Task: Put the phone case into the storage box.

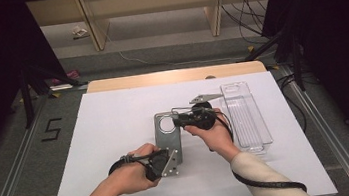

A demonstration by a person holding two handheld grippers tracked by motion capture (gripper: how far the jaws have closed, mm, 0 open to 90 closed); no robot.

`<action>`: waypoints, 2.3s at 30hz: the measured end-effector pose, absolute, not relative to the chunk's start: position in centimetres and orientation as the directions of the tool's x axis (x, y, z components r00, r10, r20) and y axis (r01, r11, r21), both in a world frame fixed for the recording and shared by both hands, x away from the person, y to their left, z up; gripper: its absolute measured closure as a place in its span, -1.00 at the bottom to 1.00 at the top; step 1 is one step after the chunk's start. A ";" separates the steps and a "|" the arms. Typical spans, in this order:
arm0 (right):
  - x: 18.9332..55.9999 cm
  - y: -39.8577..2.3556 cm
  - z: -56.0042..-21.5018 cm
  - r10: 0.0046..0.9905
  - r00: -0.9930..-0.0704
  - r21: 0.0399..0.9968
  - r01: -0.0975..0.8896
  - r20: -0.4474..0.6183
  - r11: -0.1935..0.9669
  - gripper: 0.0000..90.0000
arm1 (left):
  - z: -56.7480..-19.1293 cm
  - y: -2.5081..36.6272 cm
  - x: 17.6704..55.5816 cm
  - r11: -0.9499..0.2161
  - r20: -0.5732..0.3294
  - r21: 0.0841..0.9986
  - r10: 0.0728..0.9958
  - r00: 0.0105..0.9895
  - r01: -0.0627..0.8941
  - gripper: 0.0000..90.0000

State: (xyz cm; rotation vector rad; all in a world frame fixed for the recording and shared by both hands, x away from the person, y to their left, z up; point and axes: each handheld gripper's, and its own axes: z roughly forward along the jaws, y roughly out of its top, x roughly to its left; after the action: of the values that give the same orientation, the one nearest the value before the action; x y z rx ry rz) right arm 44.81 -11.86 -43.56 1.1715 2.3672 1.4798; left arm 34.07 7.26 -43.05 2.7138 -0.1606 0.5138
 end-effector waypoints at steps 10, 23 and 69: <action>44.4 -11.6 -42.8 0.663 -0.684 0.812 0.550 0.305 0.194 0.61 | -43.5 7.3 34.3 -0.924 0.369 0.344 -0.027 0.929 -0.164 0.97; 43.7 -11.6 -41.7 0.644 -0.667 0.815 0.568 0.374 0.115 0.83 | -44.1 7.1 34.7 -0.928 0.390 0.340 -0.011 0.921 -0.155 0.97; 42.8 -12.2 -39.7 0.675 -0.653 0.862 0.504 0.345 0.047 0.90 | -42.0 10.2 34.6 -0.735 0.267 0.677 0.274 0.924 0.022 0.15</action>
State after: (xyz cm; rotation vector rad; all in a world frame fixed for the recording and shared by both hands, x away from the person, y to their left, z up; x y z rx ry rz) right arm 42.82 -12.25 -39.73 1.2278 2.1557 1.6655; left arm 34.57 10.22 -42.02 2.3633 0.2095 0.4590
